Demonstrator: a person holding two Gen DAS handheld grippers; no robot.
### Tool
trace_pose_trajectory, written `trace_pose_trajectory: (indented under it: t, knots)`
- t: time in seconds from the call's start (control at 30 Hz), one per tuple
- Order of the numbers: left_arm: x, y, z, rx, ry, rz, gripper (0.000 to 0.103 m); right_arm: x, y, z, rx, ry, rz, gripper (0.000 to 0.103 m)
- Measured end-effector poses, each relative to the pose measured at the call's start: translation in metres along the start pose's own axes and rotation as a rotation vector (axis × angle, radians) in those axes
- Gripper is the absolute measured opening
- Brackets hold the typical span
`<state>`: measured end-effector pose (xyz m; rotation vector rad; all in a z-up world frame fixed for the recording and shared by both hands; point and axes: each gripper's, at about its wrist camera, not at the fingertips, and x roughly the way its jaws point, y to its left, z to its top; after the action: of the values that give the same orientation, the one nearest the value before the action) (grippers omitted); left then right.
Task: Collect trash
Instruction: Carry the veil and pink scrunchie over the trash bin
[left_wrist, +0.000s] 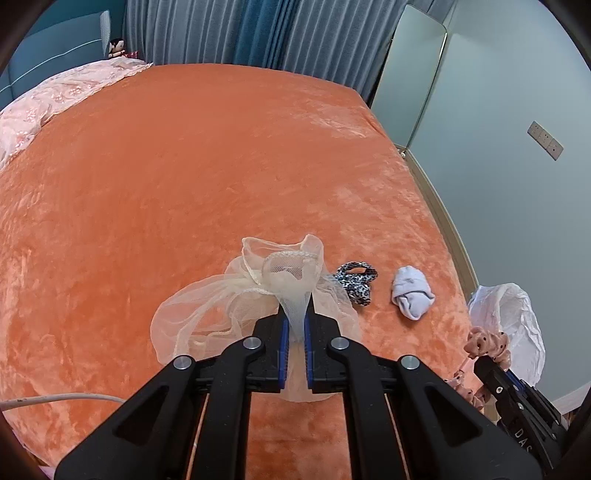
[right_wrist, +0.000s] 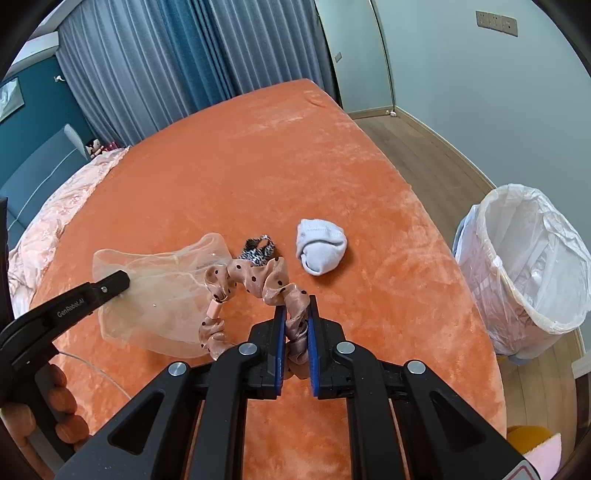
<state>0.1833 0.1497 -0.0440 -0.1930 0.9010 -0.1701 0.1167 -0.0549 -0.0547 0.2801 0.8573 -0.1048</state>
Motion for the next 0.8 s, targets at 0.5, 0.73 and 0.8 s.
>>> trace_pose_trajectory:
  t: [0.5,0.73,0.8]
  knots:
    - [-0.017,-0.056,-0.019,0.059,0.009,-0.064,0.006,-0.023,-0.040,0.005,0.058,-0.031,-0.048,0.010]
    - [-0.023,-0.106,-0.030,0.124,0.025,-0.147,0.006,-0.034,-0.093,0.014,0.157,-0.061,-0.117,0.010]
    - [-0.023,-0.123,-0.030,0.145,0.029,-0.173,0.006,-0.037,-0.105,0.016,0.178,-0.068,-0.131,0.010]
